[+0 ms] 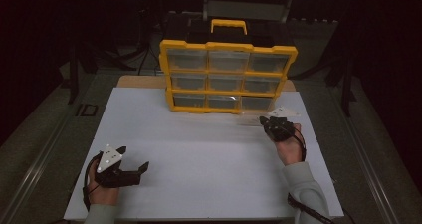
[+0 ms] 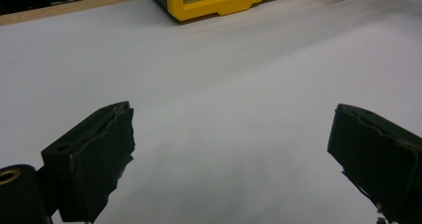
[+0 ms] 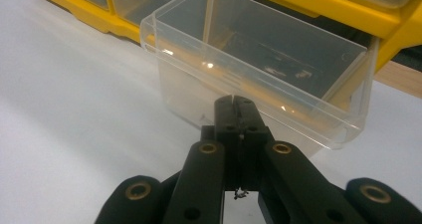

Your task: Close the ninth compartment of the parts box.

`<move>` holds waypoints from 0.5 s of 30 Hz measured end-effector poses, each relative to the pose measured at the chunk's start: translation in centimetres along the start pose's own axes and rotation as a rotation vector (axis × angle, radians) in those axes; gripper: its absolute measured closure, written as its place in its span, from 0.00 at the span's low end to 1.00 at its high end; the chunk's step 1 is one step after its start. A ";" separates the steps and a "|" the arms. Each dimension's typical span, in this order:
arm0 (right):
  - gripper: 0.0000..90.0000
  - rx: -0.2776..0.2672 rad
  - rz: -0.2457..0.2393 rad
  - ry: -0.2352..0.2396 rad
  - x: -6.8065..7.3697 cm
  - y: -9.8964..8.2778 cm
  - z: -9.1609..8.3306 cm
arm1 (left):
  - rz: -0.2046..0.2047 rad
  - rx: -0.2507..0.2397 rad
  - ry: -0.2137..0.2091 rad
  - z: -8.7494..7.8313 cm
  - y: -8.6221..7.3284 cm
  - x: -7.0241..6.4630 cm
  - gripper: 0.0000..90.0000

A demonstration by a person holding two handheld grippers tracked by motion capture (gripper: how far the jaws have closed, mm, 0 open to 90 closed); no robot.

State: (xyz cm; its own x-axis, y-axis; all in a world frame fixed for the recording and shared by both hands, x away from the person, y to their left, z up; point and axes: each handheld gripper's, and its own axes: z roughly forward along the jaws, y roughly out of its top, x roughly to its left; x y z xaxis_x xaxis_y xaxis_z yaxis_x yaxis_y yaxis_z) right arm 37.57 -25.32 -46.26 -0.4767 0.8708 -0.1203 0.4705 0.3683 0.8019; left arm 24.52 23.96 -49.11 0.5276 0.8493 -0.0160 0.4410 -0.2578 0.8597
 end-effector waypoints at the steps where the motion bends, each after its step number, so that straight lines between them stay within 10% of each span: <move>1: 1.00 -0.001 0.001 -0.001 0.0 0.0 0.1 | 0.000 0.000 0.000 0.0 0.0 0.0 0.05; 15: 1.00 0.000 0.016 -0.006 -0.5 0.5 0.9 | 0.001 -0.002 0.003 -0.1 0.0 0.0 0.05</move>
State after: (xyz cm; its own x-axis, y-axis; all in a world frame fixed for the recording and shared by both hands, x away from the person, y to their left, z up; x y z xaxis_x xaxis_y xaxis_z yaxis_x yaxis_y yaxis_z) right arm 38.71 -25.23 -46.38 -0.4647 0.8784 -0.1113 0.4779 0.3547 0.8036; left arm 24.49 24.02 -49.06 0.5258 0.8505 -0.0136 0.4391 -0.2577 0.8607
